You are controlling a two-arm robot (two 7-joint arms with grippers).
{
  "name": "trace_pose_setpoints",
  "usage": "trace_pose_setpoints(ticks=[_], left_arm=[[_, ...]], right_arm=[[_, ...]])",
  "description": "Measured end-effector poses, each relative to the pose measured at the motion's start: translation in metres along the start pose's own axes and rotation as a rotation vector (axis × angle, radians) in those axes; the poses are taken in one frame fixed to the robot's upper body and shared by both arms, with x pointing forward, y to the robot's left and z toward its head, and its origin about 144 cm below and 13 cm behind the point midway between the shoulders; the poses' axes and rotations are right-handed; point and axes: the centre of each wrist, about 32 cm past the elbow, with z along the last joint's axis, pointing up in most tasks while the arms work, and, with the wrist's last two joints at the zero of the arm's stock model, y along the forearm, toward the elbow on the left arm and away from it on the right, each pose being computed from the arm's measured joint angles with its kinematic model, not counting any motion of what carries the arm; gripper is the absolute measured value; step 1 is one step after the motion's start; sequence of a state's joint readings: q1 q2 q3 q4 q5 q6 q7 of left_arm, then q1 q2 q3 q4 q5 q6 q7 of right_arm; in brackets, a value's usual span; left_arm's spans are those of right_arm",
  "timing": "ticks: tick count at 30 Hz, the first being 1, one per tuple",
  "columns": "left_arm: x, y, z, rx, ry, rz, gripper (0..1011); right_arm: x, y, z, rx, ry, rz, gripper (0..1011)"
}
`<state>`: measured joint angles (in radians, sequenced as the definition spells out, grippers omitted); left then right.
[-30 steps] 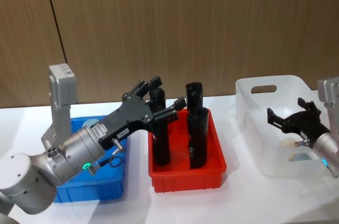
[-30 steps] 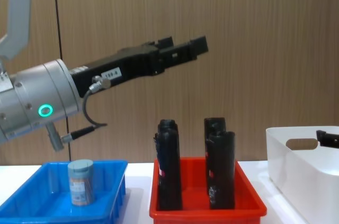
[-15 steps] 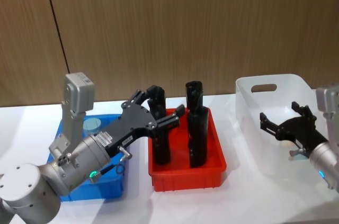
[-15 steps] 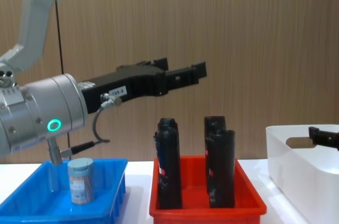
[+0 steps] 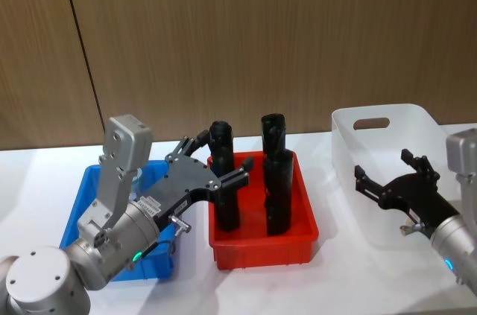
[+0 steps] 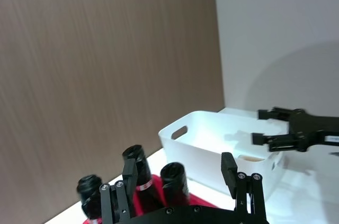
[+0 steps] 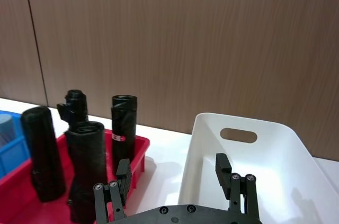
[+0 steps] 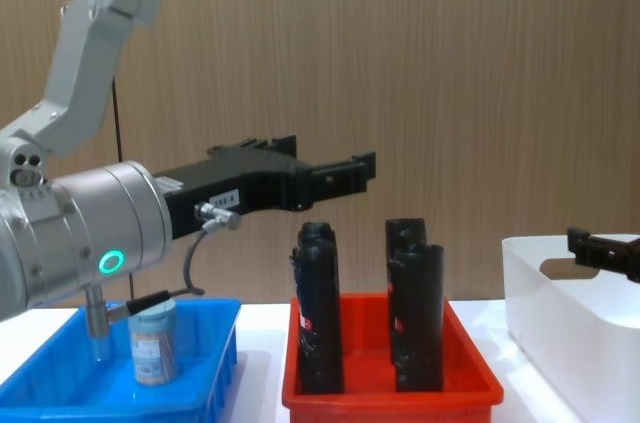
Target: Pick the cotton swabs from the blue box and place them into the white box.
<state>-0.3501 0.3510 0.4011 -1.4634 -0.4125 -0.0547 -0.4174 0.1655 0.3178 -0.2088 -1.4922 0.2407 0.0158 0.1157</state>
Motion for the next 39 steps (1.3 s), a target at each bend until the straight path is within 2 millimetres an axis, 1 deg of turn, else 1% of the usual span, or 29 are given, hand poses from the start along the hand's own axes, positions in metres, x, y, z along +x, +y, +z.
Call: trace_pose_setpoints(ticks=[11, 13, 21, 29, 39], left_arm=[[-0.016, 0.005, 0.0, 0.04, -0.058, 0.099, 1003], [-0.02, 0.006, 0.0, 0.051, -0.076, 0.127, 1003], [-0.032, 0.01, 0.0, 0.071, -0.121, 0.199, 1003], [-0.043, 0.014, 0.001, 0.084, -0.168, 0.271, 1003], [-0.047, 0.015, 0.001, 0.087, -0.183, 0.294, 1003]], right_arm=[[-0.021, -0.024, 0.011, 0.035, 0.028, 0.026, 1002], [-0.027, -0.031, 0.014, 0.045, 0.037, 0.033, 1002], [-0.038, -0.044, 0.022, 0.063, 0.056, 0.048, 1002], [-0.04, -0.047, 0.023, 0.067, 0.061, 0.051, 1001], [-0.04, -0.047, 0.024, 0.068, 0.061, 0.05, 1001]])
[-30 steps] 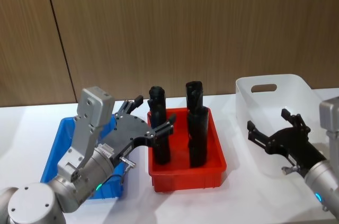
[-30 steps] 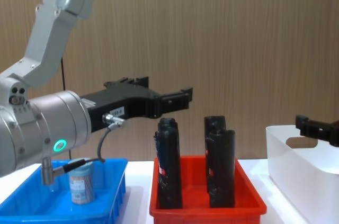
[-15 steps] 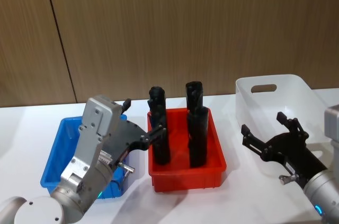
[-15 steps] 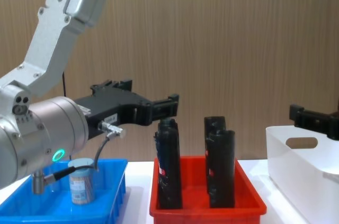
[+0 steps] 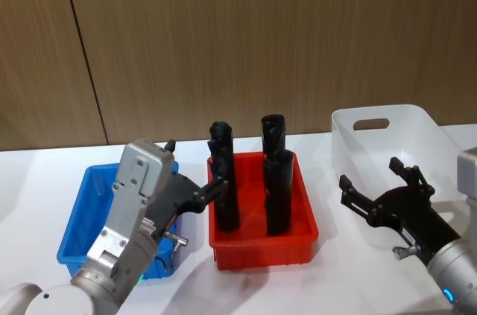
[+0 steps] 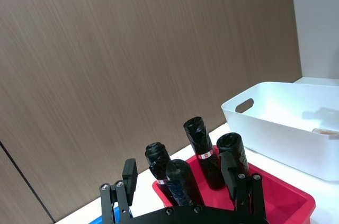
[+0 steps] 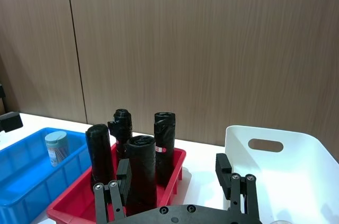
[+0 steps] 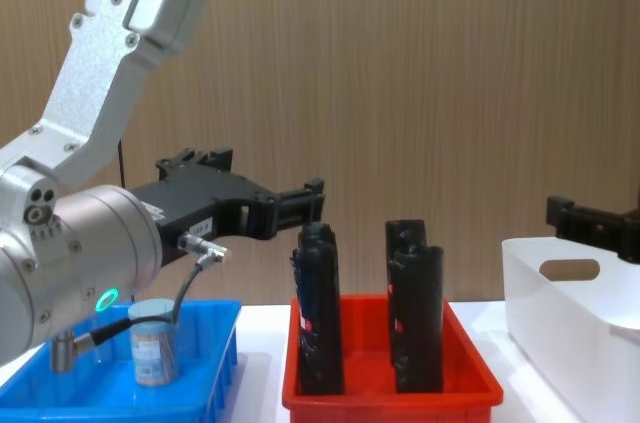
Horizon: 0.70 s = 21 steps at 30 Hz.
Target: Pick the cotton swabs from the blue box and place them into the white box.
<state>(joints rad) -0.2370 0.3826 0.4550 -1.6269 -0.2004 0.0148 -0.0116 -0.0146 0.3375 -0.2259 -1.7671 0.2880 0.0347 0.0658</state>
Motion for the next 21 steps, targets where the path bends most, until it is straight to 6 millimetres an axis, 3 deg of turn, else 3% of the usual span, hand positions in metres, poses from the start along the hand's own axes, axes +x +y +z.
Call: trace_pose_setpoints(ticks=[21], left_arm=[[0.0002, -0.0001, 0.0, -0.001, 0.0, 0.002, 1003]], right_arm=[[0.0012, 0.001, -0.0005, -0.001, 0.001, 0.005, 1001]])
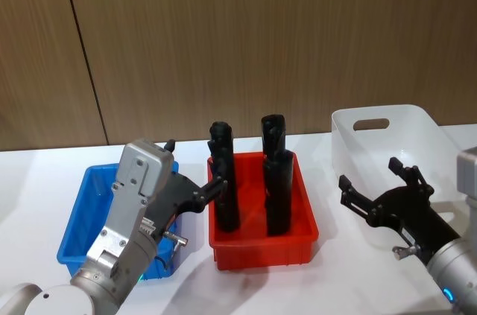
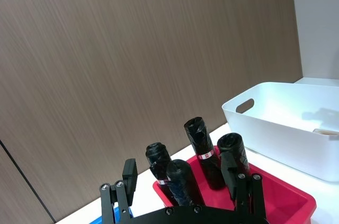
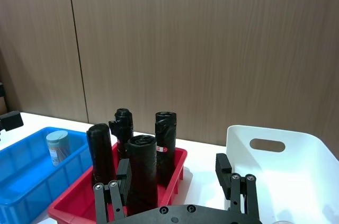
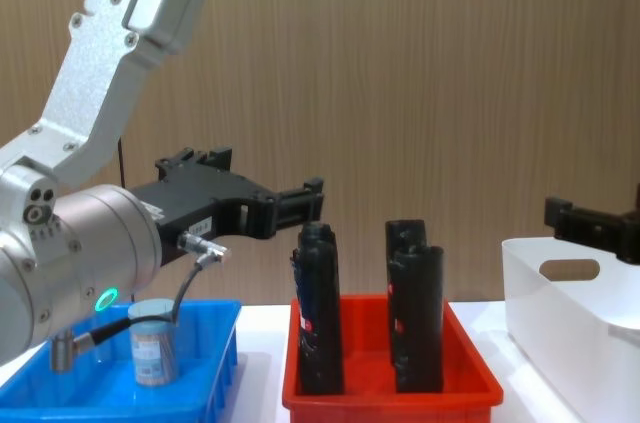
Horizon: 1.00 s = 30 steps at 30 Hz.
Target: Pick the cotton swabs from the blue box and place them into the white box.
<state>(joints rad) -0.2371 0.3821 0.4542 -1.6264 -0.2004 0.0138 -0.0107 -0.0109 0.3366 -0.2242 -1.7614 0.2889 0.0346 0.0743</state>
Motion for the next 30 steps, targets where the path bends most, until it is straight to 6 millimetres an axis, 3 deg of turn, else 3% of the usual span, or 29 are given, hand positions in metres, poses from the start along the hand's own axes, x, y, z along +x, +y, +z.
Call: trace_pose_setpoints(ticks=[10, 30], left_arm=[[0.0, 0.0, 0.0, 0.0, 0.0, 0.0, 1003], [0.0, 0.0, 0.0, 0.0, 0.0, 0.0, 1003]], right_arm=[[0.01, 0.01, -0.004, -0.036, 0.027, 0.053, 1002], [0.051, 0.062, -0.031, -0.094, 0.111, 0.167, 1002]])
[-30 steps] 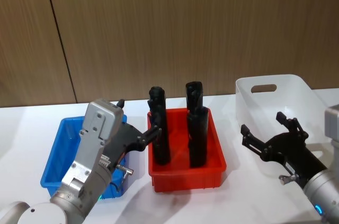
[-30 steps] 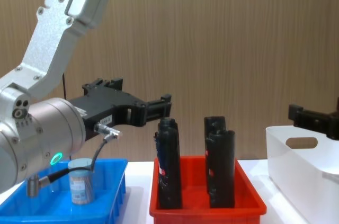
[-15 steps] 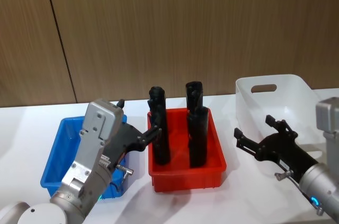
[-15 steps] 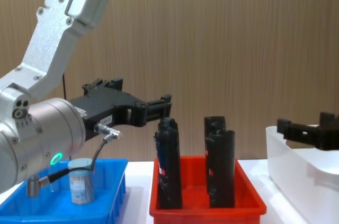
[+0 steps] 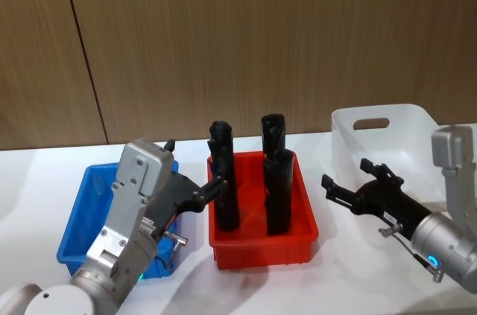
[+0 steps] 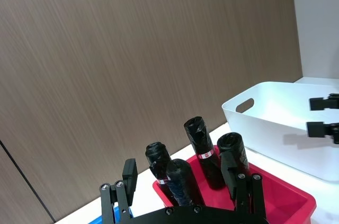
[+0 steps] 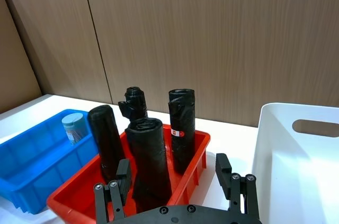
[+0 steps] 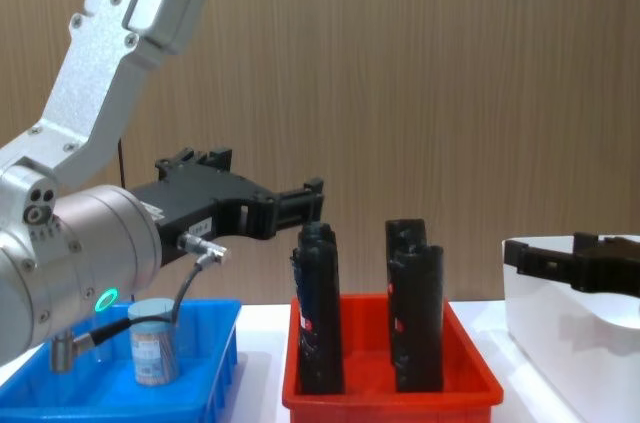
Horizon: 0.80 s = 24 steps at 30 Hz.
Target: Pick the cotton swabs from the blue box and place them into the white box.
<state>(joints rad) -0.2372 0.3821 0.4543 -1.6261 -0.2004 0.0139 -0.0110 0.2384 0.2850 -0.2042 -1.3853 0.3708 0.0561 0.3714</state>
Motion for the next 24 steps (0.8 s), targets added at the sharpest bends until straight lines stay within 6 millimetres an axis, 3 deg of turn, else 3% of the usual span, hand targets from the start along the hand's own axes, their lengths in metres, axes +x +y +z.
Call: trace_pose_setpoints(ticks=[12, 24], left_arm=[[0.0, 0.0, 0.0, 0.0, 0.0, 0.0, 1003], [0.0, 0.0, 0.0, 0.0, 0.0, 0.0, 1003]], right_arm=[[0.021, 0.029, -0.011, 0.007, 0.046, 0.05, 1001], [0.029, 0.042, -0.025, 0.007, 0.055, 0.09, 1001]])
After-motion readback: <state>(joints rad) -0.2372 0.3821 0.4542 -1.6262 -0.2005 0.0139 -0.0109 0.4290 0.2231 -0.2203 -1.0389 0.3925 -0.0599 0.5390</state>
